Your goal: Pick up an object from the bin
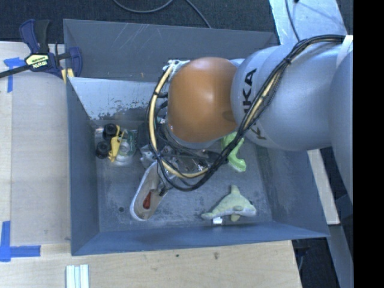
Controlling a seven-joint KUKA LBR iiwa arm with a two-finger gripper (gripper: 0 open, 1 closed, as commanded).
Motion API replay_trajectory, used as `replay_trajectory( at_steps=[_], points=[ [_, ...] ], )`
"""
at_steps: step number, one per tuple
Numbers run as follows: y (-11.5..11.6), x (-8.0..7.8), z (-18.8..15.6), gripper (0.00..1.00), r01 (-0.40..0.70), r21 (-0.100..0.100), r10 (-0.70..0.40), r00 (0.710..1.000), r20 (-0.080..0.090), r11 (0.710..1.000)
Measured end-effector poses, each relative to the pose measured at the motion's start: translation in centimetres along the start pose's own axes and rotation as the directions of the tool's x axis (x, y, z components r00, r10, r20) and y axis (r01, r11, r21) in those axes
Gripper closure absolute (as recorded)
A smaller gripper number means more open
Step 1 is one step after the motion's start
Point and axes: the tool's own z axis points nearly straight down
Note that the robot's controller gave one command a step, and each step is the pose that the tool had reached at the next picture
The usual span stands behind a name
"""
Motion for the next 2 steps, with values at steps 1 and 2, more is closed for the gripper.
replay_trajectory(
  at_steps=[1, 2],
  points=[
    [-1.2, -0.1, 4.3, 1.0, -0.009, 0.001, 0.009, 1.0, 0.01, 1.0],
    [-1.9, 1.7, 8.2, 1.0, -0.044, 0.001, 0.044, 0.999, 0.008, 0.999]
  ],
)
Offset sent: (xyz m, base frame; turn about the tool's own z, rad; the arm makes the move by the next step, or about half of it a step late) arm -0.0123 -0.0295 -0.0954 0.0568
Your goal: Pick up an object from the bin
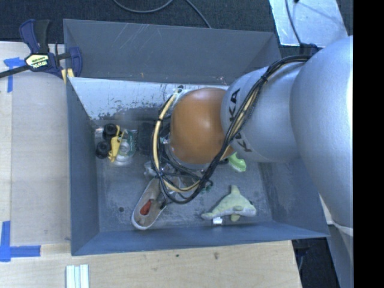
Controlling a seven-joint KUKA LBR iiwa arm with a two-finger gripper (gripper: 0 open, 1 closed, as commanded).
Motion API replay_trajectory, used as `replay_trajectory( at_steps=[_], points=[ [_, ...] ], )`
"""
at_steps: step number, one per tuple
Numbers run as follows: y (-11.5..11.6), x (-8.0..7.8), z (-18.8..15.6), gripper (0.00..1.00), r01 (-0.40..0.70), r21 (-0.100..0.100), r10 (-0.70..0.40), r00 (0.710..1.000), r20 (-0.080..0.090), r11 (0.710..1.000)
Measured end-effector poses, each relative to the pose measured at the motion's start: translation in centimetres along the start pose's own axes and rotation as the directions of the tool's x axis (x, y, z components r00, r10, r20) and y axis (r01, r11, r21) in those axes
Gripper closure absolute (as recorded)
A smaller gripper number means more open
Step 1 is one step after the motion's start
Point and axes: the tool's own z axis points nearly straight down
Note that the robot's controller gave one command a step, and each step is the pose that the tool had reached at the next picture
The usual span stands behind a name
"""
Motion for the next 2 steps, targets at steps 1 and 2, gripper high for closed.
replay_trajectory(
  at_steps=[1, 2],
  points=[
    [1.09, -0.42, -8.9, 1.0, 0.04, 0.001, -0.04, 0.999, 0.004, 0.999],
    [1.09, -0.42, -8.9, 1.0, 0.039, 0.0, -0.039, 0.999, 0.004, 0.999]
  ],
)
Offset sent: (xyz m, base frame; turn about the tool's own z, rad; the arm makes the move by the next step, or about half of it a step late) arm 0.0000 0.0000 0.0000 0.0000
